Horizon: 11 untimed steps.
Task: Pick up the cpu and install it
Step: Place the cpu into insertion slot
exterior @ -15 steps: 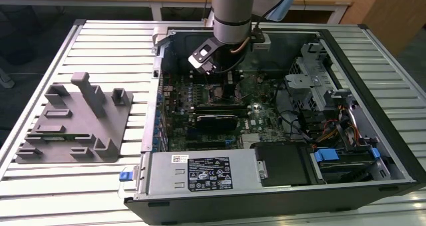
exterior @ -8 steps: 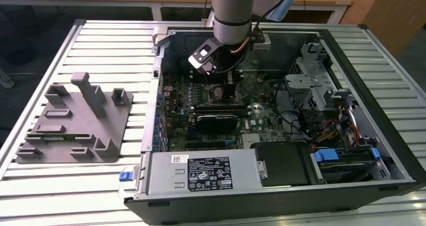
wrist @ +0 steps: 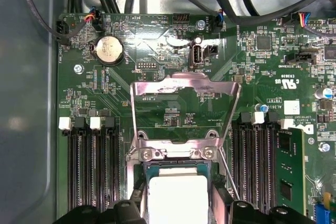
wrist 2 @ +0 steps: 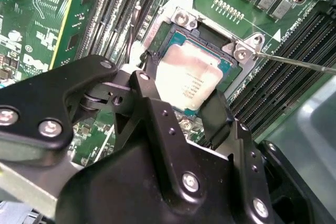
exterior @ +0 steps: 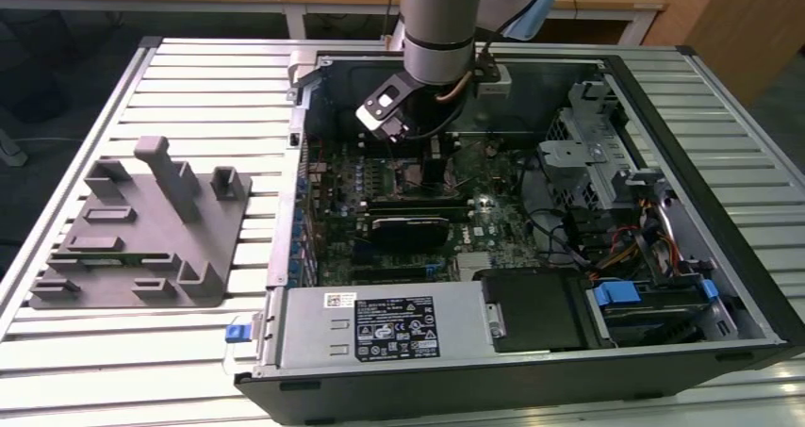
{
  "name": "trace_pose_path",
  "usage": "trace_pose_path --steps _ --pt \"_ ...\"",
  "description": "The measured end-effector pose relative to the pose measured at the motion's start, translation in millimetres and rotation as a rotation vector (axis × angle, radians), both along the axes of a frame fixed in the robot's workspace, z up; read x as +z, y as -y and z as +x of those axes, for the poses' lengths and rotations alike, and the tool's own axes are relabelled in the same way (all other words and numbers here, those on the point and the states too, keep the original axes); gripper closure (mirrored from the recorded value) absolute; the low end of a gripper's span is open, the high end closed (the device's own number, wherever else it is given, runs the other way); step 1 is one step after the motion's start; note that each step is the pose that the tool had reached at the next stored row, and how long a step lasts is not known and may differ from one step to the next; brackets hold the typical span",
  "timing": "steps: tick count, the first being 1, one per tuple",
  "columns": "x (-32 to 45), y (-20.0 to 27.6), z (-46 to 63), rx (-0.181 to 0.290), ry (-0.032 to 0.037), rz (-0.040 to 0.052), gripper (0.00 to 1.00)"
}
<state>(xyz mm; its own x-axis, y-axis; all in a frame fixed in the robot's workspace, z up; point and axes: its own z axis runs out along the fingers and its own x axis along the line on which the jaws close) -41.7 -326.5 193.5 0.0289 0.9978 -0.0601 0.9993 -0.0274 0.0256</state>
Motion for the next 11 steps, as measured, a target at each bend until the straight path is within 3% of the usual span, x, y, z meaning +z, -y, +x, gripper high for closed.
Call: trace_pose_path --steps 11 --pt "7.7 0.0 0.0 0.0 0.0002 0.0003 0.4"
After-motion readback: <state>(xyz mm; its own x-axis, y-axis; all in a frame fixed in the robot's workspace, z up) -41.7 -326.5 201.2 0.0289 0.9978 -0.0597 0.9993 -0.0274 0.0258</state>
